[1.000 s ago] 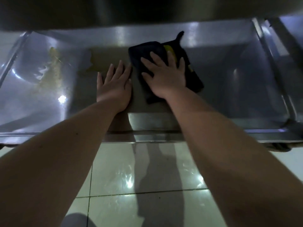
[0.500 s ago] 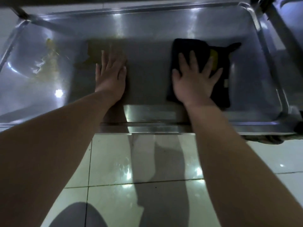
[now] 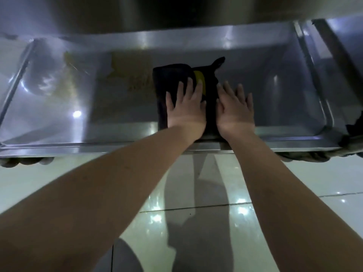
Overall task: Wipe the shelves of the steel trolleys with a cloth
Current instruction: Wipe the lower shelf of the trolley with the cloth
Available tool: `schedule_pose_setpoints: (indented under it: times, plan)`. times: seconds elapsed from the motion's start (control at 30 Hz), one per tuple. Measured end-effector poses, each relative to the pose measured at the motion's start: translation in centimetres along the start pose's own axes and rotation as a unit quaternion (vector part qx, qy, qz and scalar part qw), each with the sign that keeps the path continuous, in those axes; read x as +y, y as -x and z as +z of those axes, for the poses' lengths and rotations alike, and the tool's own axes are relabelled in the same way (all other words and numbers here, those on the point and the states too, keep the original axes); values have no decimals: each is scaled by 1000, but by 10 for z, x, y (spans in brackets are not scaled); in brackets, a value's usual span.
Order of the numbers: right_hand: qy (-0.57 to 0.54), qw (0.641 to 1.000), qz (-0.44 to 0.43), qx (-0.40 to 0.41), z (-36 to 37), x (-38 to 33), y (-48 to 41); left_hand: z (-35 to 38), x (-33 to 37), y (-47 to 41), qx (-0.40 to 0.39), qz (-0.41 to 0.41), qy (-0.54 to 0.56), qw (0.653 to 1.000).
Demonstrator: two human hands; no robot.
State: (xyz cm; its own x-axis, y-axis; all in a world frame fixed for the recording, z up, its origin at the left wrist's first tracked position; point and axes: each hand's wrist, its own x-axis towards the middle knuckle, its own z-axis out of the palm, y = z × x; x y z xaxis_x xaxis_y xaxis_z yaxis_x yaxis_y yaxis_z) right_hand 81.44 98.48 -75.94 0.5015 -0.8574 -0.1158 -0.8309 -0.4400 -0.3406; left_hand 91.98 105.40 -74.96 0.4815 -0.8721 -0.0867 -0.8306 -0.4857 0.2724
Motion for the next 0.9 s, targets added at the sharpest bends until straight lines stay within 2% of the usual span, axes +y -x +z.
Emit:
schedule_pose_setpoints:
  times: [0.07,0.2,0.3,0.4,0.53,0.6,0.73,0.8,0.9]
  plan:
    - [14,1000,-13,-1,3,3,1,10,3,7,-5,-3,-49,999]
    - [13,1000,-24,-13,4,5,-1,0,-30,6,4,12,-76,997]
    - [66,997,-37,-28,7,5,1,-19,-82,2,2,-23,-86,996]
    - [95,995,-37,-11,13,3,1,-33,-128,6,-11,-79,-97,992]
    - [119,992,-33,10,19,-3,5,-26,-121,9,-32,-96,-103,989]
    - [129,991,-28,3,19,-6,7,-16,-93,12,-28,-73,-98,992]
    - [138,990,-27,3,18,-5,7,9,-29,29,-30,25,-109,993]
    - [138,990,-30,7,16,-2,6,11,-24,30,-38,47,-111,992]
    - [124,992,-31,2,14,-1,7,-1,-54,24,-36,78,-106,991]
